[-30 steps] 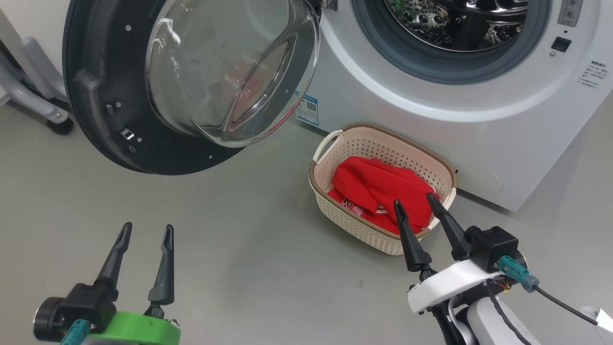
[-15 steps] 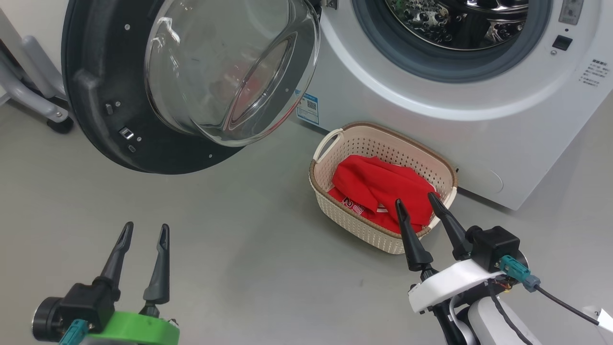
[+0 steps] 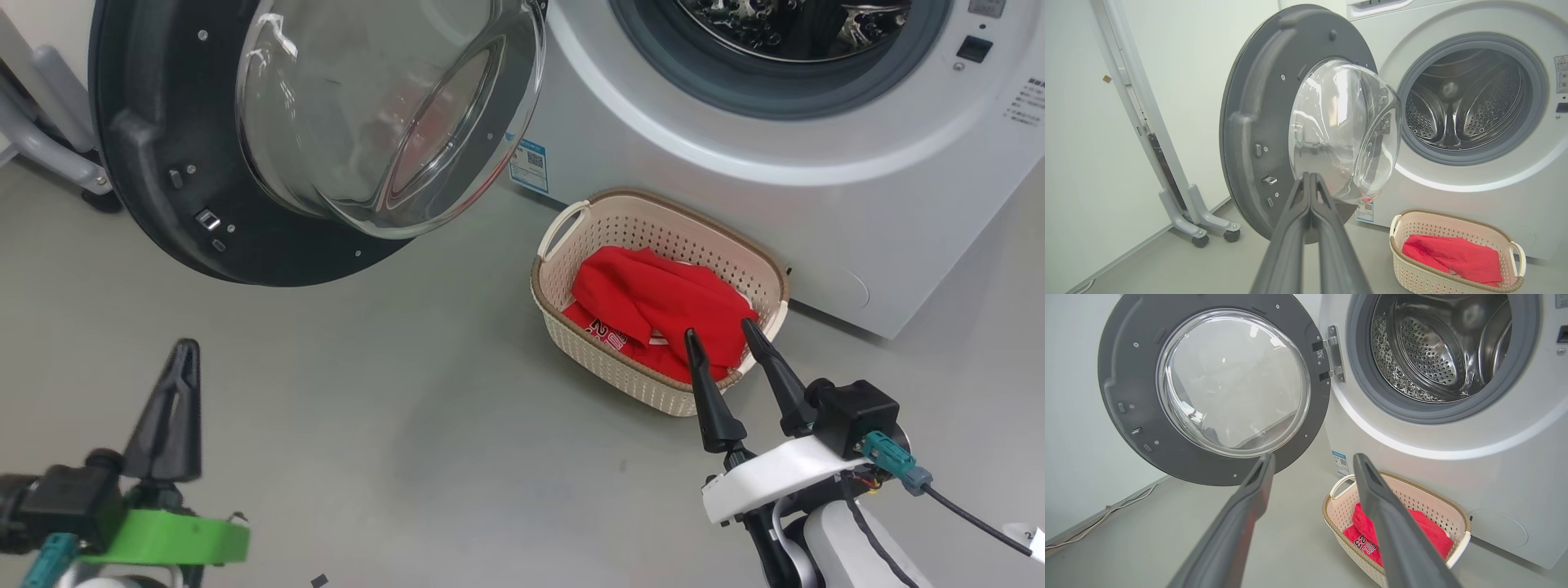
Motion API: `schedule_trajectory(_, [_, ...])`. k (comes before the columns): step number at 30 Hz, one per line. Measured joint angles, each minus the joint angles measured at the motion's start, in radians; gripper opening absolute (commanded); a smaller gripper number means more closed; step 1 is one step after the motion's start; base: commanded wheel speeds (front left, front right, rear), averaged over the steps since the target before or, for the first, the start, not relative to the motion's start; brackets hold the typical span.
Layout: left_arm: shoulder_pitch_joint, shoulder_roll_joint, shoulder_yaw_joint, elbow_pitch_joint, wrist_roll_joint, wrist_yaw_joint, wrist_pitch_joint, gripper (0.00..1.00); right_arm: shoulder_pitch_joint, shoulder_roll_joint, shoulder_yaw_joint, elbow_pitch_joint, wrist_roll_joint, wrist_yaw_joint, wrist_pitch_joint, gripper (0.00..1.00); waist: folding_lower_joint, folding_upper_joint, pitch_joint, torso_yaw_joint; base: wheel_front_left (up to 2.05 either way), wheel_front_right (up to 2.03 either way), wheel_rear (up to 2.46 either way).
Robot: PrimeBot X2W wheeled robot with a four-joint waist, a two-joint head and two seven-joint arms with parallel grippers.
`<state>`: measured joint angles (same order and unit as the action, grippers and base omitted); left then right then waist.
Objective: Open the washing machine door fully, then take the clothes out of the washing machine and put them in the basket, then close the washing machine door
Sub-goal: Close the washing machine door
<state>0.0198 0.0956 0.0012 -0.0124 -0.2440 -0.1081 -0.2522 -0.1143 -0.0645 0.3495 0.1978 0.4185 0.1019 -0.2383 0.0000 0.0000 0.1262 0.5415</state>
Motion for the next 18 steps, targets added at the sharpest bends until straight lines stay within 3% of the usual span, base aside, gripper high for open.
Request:
schedule_trajectory(8, [-0.107,0.126,0.138,-0.092,0.009,-0.003,-0.005,0.00,-0.008,-0.009,0.023,-0.020,-0.029,-0.008,0.013,1.00,0.0000,0.0000,0.055,-0.012,0.00,0.00,0.00])
schedule_trajectory(18, [-0.298,0.317,0.363,-0.106,-0.104,-0.004,0.007,0.00,-0.070,-0.035,0.039,-0.059,-0.065,-0.008,0.041,1.00,0.0000,0.0000,0.141,-0.067,0.00,0.00,0.00])
